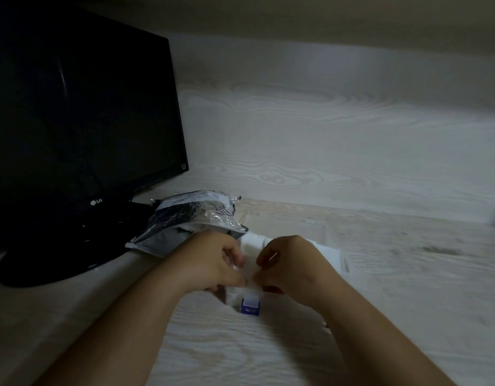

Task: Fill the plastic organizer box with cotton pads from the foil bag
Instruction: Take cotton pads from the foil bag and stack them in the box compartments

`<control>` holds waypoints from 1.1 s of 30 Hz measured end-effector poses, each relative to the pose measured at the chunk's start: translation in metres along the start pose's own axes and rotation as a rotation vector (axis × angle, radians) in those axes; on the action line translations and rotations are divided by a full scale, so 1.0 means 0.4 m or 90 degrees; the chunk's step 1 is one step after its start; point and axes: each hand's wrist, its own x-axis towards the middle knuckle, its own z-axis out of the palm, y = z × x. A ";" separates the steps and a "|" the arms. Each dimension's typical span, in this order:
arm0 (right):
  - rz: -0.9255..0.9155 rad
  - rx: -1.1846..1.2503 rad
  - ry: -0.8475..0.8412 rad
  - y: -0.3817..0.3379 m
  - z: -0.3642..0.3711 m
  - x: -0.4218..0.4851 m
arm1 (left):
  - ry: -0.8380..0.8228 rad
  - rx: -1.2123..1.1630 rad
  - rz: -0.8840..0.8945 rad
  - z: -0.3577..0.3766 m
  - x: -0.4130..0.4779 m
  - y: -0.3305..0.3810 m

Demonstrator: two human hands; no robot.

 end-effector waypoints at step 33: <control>-0.079 -0.127 0.071 0.011 -0.011 0.004 | 0.229 0.129 -0.018 -0.026 0.037 -0.023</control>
